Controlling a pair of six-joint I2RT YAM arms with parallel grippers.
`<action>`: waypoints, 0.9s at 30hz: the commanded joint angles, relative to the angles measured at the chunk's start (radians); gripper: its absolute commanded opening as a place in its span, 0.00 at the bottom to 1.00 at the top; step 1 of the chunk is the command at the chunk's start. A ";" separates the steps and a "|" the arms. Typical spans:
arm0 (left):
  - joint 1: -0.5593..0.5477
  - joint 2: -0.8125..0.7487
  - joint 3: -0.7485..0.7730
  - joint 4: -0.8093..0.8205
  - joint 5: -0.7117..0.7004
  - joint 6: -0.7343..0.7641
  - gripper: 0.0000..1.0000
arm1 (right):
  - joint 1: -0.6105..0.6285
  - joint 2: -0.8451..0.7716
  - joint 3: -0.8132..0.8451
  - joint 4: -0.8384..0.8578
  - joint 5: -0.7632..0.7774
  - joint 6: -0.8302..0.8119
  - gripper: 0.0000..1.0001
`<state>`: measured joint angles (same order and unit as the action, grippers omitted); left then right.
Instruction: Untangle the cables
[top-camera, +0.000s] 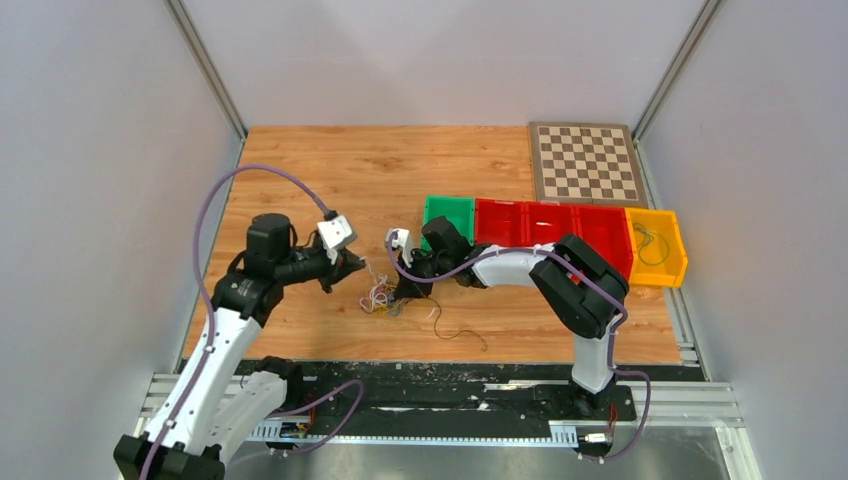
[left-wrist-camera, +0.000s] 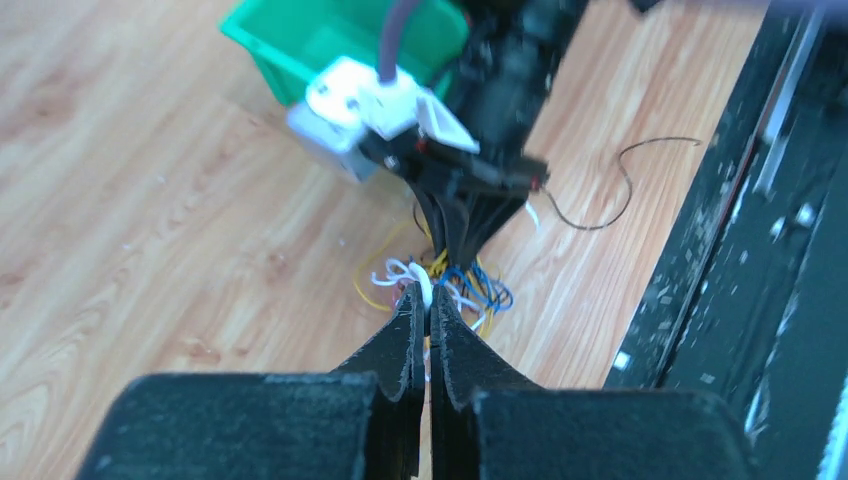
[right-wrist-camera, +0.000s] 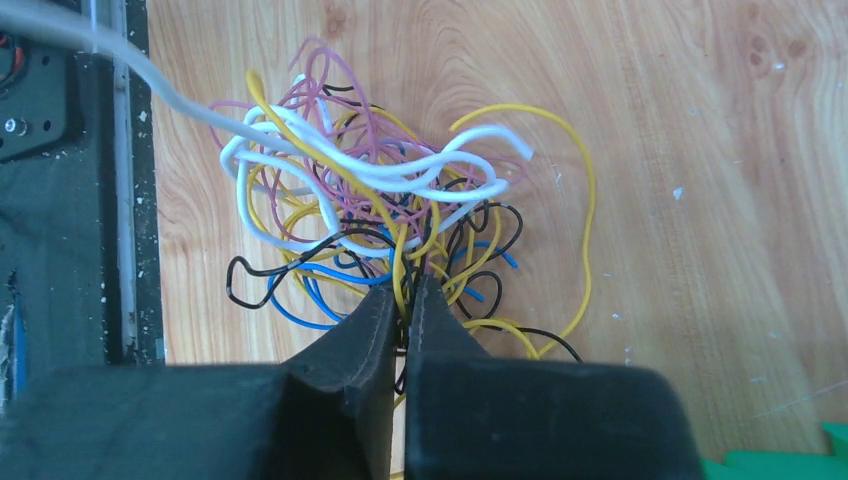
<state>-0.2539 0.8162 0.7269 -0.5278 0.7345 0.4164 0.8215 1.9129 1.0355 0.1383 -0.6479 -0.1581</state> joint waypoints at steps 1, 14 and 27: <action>0.050 -0.046 0.164 -0.063 -0.023 -0.238 0.00 | 0.001 0.024 0.028 -0.066 -0.016 0.005 0.00; 0.329 0.237 0.944 -0.034 -0.241 -0.515 0.00 | 0.003 0.023 -0.014 -0.132 0.001 -0.052 0.00; 0.427 0.547 1.589 -0.043 -0.374 -0.639 0.00 | 0.005 0.010 -0.102 -0.135 0.038 -0.098 0.00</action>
<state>0.1364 1.3476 2.1445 -0.7303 0.4355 -0.1677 0.8219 1.9114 0.9920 0.1326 -0.6460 -0.2230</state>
